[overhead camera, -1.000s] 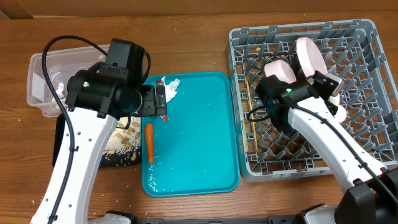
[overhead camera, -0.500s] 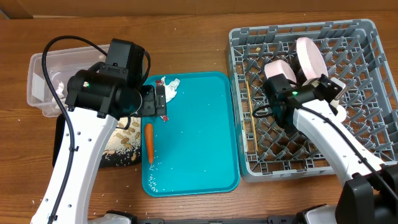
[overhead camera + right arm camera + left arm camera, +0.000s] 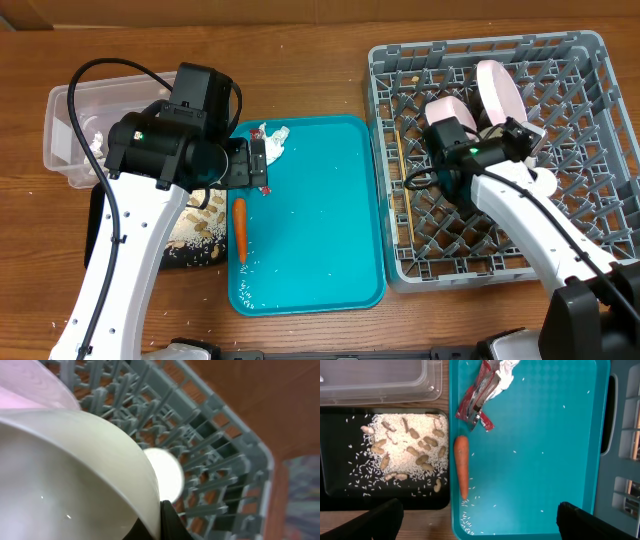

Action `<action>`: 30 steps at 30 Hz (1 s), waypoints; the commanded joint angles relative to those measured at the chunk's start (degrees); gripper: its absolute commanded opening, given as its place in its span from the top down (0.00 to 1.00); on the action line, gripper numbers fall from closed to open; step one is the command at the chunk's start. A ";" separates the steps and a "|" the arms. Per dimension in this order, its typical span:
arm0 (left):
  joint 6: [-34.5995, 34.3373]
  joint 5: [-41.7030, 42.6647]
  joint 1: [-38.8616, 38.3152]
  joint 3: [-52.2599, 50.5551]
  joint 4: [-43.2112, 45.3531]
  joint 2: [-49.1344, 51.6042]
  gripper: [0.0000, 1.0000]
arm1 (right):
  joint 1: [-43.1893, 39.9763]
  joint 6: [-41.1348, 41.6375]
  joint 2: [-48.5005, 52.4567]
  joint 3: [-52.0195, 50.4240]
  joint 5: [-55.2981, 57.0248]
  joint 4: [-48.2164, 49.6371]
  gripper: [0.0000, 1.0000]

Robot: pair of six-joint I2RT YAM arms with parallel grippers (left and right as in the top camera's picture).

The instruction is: Sort waste into correct bins and load items into the dishwasher

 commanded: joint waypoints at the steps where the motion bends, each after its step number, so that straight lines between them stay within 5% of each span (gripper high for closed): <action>1: 1.11 -0.61 -0.11 1.27 -0.37 -0.85 0.00 | -0.44 1.07 1.01 0.31 4.24 -3.74 0.96; 30: 1.09 -0.57 -0.11 1.25 -0.50 -0.85 0.00 | 10.01 4.15 1.55 -7.34 -5.18 -6.25 0.96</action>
